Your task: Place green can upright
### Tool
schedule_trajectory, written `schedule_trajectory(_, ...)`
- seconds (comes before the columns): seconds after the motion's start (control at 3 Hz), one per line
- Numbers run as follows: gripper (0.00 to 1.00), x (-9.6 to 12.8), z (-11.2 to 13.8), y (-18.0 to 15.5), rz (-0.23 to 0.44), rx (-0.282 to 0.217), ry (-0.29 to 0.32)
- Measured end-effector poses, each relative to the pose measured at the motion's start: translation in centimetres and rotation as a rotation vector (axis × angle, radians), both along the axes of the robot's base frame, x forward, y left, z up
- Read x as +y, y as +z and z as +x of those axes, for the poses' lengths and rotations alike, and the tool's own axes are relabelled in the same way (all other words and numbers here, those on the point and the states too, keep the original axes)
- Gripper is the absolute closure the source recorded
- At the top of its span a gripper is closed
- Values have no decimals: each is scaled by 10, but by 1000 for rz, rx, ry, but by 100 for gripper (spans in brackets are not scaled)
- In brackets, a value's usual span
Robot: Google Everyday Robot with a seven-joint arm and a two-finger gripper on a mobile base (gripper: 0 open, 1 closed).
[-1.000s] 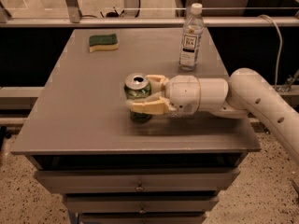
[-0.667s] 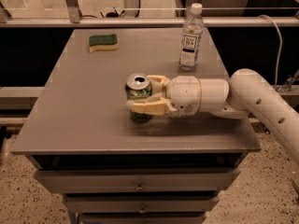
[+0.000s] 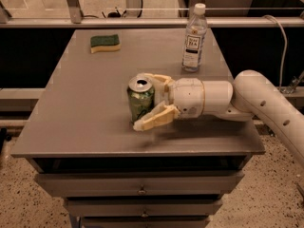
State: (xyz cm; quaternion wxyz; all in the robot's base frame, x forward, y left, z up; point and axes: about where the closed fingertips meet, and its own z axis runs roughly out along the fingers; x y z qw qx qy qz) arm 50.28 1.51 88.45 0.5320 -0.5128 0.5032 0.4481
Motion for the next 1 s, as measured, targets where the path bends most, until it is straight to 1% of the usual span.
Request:
schedule_trajectory(0.33, 0, -53, -13, 16, -62, 11, -61)
schedule_trajectory(0.67, 0, -120, -29, 48, -140, -6, -151)
schedule_trajectory(1.0, 0, -125, -32, 53, -146, -11, -153)
